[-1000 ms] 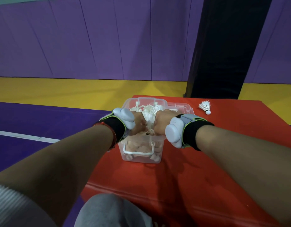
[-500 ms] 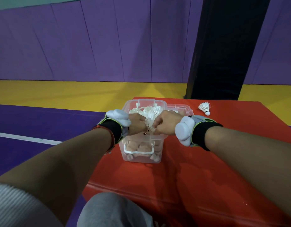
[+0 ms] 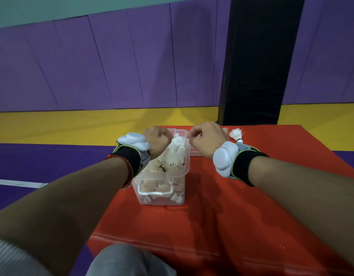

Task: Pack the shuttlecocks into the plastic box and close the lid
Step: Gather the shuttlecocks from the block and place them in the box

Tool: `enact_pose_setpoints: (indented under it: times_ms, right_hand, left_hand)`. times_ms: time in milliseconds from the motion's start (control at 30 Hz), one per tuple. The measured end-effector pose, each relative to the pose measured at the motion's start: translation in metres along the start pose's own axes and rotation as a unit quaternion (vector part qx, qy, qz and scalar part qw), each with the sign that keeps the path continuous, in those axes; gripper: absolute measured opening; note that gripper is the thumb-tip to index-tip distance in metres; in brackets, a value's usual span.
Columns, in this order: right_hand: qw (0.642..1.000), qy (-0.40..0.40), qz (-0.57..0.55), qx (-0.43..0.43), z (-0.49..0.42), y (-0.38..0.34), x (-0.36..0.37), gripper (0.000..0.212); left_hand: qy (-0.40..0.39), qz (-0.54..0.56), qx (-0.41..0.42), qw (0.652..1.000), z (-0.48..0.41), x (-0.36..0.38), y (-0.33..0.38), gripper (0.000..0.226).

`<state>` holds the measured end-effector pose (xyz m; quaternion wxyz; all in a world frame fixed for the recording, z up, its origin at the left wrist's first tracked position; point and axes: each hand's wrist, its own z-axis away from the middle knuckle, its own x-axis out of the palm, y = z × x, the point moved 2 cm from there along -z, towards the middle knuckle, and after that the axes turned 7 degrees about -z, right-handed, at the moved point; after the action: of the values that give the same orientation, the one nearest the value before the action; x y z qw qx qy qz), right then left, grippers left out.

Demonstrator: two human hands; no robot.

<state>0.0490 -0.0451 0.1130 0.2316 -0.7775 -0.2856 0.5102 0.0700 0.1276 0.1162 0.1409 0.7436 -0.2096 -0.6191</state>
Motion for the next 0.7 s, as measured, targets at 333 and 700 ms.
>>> enact_pose_setpoints:
  times_ms: [333, 700]
  right_hand:
    - [0.996, 0.062, 0.004, 0.068, 0.0, 0.052, -0.037, 0.024]
    - [0.987, 0.083, 0.025, 0.135, 0.003, 0.13, -0.059, 0.024]
  left_hand:
    - [0.011, -0.011, 0.038, 0.999, -0.019, 0.035, 0.049, 0.02]
    - [0.016, -0.022, 0.086, 0.996, -0.041, 0.105, 0.1, 0.025]
